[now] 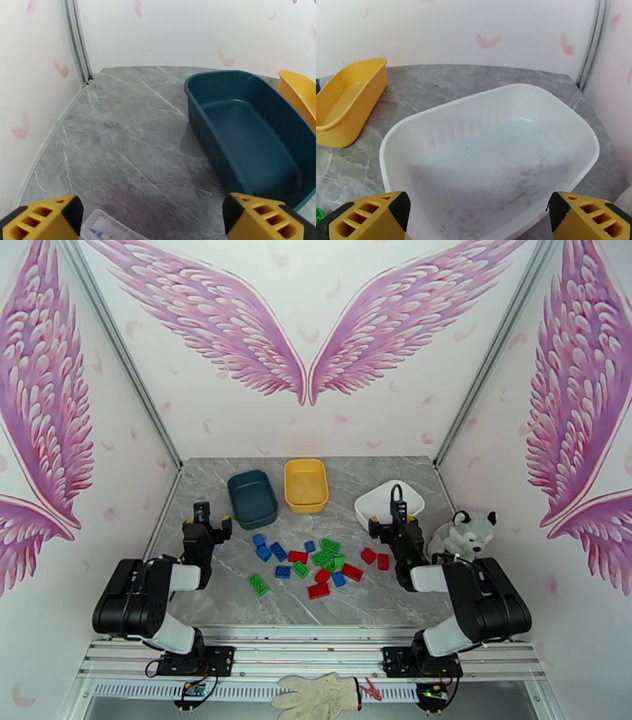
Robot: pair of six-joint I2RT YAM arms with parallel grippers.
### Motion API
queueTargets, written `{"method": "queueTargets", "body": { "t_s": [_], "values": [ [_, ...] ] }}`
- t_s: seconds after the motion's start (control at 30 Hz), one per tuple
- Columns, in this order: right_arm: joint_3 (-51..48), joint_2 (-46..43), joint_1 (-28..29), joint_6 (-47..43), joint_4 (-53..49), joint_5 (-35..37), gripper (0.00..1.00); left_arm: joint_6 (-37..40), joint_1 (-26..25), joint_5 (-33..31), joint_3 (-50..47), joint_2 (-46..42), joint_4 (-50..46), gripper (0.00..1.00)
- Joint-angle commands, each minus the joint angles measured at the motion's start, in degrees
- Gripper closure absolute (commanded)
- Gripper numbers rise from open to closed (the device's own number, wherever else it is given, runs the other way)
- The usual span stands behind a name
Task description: Sort the legos into containers by color
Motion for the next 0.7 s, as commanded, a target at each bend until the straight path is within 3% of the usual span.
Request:
{"method": "queueTargets", "body": {
  "t_s": [0.0,0.67],
  "values": [
    [1.1,0.5,-0.4,0.3,-0.4,-0.6,0.01,0.2,0.2,0.9,1.1,-1.2,-0.8,0.01],
    [1.1,0.5,-0.5,0.4,-0.6,-0.9,0.01,-0.5,1.3,3.0,1.0,-1.3,-0.6,0.01]
  ]
}}
